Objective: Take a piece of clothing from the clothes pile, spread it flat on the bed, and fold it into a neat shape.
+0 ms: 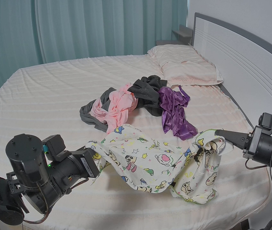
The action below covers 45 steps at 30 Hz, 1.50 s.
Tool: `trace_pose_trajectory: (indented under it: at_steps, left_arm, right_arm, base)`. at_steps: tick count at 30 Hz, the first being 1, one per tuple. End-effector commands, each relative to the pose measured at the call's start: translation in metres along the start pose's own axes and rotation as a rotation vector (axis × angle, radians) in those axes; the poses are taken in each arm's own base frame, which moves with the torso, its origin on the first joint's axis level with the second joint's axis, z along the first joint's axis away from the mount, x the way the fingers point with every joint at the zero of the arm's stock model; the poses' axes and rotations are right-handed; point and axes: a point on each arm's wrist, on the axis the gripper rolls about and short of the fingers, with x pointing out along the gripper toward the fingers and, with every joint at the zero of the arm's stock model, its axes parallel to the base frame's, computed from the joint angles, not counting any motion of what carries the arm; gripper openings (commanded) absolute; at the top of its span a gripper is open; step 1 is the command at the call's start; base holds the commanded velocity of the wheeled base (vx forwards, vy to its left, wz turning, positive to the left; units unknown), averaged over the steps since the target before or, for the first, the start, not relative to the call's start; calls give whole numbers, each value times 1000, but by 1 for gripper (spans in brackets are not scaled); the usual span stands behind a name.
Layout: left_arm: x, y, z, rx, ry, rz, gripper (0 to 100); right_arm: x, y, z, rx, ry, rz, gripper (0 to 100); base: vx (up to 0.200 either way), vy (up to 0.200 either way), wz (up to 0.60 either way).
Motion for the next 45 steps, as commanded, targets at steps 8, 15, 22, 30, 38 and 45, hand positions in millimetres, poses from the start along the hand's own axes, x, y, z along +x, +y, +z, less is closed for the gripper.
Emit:
trace_pose_trajectory:
  at_steps: [8,15,22,30,38,45]
  left_arm:
    - [-6,6,-7,-41,25,14,0]
    - [-8,7,-5,-45,19,13,0]
    - [-8,7,-7,-44,25,14,0]
    - [-8,8,-7,-42,29,18,0]
    - [-13,6,1,-59,-5,-1,0]
    - [-18,7,5,-65,-21,-6,0]
  right_arm:
    - [3,-8,-7,10,3,-33,0]
    - [-4,-2,-5,-7,-33,-19,0]
    - [-6,-1,-4,-10,-42,-16,0]
    - [-5,-2,-4,-8,-38,-20,0]
    - [-5,-2,-4,-6,-36,-22,0]
    - [-5,-2,-4,-6,-38,-20,0]
  base:
    - [-100,0,0]
    - [-200,0,0]
    - [-200,0,0]
    - [0,0,0]
    - [0,0,0]
    - [0,143,0]
